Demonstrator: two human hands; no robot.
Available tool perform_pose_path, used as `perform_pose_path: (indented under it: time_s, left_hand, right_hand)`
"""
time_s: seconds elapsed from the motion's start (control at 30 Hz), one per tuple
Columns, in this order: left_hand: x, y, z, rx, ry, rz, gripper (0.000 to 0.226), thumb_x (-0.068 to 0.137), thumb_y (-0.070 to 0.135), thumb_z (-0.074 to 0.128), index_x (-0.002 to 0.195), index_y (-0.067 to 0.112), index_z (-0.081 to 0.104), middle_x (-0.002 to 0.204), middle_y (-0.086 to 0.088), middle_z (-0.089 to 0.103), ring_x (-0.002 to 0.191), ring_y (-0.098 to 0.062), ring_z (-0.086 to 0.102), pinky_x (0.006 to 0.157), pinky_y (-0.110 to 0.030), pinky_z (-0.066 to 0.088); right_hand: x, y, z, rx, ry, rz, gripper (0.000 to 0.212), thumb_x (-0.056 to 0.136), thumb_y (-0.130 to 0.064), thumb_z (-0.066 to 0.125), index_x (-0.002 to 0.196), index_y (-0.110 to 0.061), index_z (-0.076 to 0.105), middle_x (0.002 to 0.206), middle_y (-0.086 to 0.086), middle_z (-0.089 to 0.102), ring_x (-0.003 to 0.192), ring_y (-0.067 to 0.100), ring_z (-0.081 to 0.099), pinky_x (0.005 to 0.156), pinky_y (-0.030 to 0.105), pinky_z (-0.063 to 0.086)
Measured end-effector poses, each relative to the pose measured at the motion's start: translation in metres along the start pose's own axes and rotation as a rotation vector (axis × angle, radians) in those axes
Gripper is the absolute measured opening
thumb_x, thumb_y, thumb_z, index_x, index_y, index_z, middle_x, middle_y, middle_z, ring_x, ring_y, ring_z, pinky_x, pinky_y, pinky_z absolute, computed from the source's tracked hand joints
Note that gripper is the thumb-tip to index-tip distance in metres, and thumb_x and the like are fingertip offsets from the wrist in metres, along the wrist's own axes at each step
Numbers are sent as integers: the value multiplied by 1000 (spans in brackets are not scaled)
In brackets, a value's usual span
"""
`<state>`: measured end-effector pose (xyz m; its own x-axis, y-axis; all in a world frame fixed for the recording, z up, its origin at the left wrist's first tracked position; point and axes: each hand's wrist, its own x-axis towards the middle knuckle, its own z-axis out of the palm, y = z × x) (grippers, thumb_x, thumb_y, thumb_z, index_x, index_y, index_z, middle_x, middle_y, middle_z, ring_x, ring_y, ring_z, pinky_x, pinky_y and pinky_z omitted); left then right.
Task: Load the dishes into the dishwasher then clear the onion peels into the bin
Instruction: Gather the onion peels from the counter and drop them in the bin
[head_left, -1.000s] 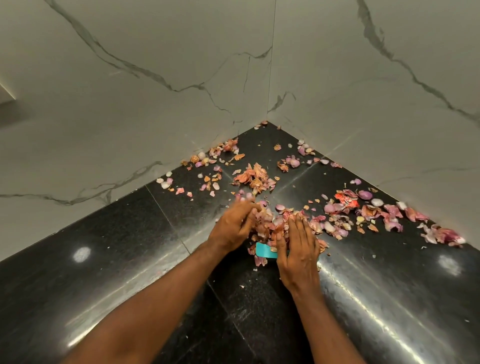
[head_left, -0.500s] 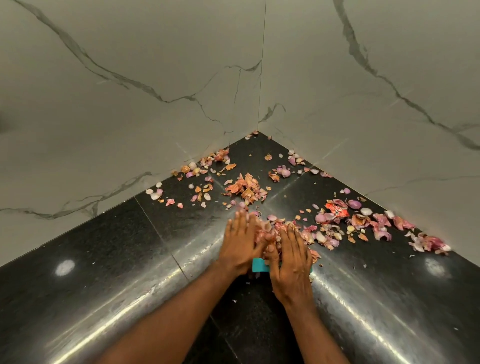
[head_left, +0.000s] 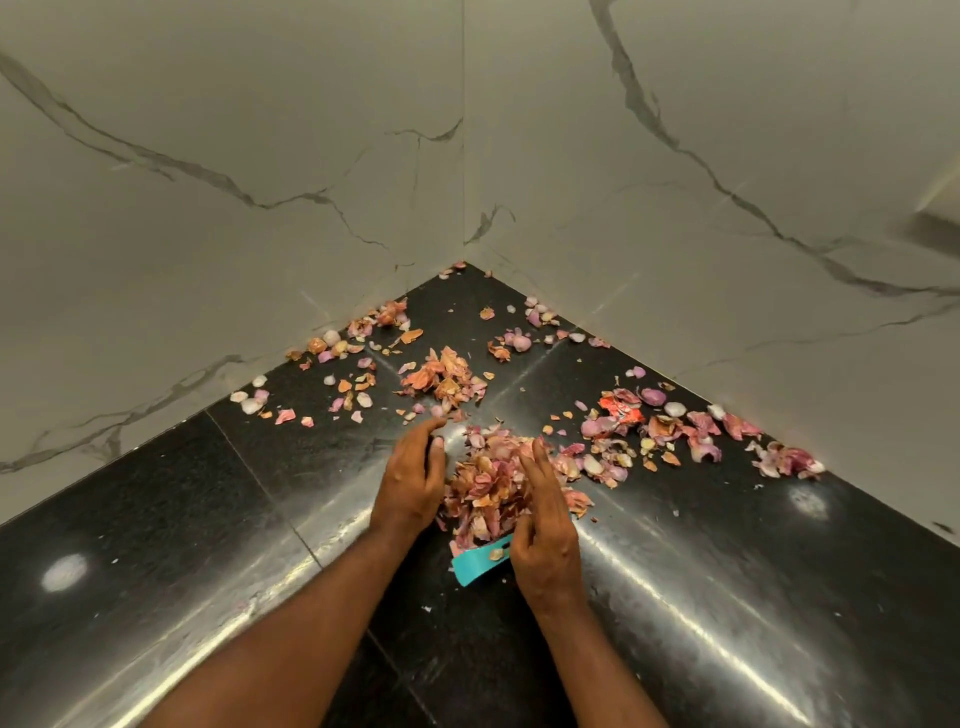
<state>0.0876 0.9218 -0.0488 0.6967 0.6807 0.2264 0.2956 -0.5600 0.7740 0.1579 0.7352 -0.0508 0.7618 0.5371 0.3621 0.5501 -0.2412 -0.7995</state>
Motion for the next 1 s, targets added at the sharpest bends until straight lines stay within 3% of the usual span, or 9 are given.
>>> perform_pose_path:
  time_s: [0.1,0.2,0.33,0.4,0.47,0.57,0.73,0.87,1.0]
  left_hand:
    - [8,0,4,181,-153,135,51,108,49,36,155,31,39,159,2,45,148,-14,38,122,-44,31]
    - [10,4,9,262,-204,113,64,105,62,26,160,30,33,165,1,37,153,-16,31,125,-48,24]
    - [11,8,13,325,-257,93,71,104,68,18,161,28,30,167,-1,34,155,-18,29,127,-49,18]
    - [13,9,12,348,-255,97,72,104,68,17,161,26,32,166,-2,37,153,-19,32,127,-49,19]
    - [13,8,11,363,-263,98,70,105,65,18,161,24,32,165,-3,38,153,-20,33,127,-48,19]
    - [12,8,11,377,-267,118,68,107,65,18,159,24,34,165,-4,39,152,-21,34,127,-50,21]
    - [8,9,13,377,-277,103,70,106,66,17,159,24,33,164,-6,40,152,-22,34,127,-49,20]
    - [11,8,14,381,-283,84,72,105,68,16,161,25,31,164,-5,39,153,-22,33,128,-48,20]
    - [10,9,14,391,-285,72,71,105,67,17,160,24,32,164,-5,40,152,-22,35,127,-49,21]
  right_hand:
    - [0,-4,-7,17,95,-45,63,92,16,59,149,-9,52,161,2,43,152,16,36,122,30,36]
    - [3,-5,-14,22,123,-53,33,91,4,72,120,-12,71,134,-6,59,126,13,59,98,35,58]
    - [27,-8,-30,5,-4,-83,14,99,-12,68,111,-17,72,108,-7,68,99,8,63,82,37,57]
    - [43,-5,-45,-18,-4,-13,17,104,-18,62,118,-19,70,114,-5,69,104,7,63,87,37,58]
    - [62,7,-63,-76,-7,135,30,107,-29,55,135,-22,63,136,1,64,123,9,58,104,40,54]
    - [98,46,-96,-258,-112,306,59,109,-51,42,160,-23,34,167,7,33,152,21,31,124,48,29]
    - [143,113,-130,-567,-263,353,69,108,-57,30,166,-21,19,174,4,7,161,23,-1,128,60,1]
    - [136,114,-117,-496,-279,338,65,110,-56,24,166,-23,18,174,4,10,160,21,9,128,58,15]
    - [102,72,-84,-278,-211,240,48,113,-44,32,159,-32,38,153,5,53,135,18,48,112,43,40]
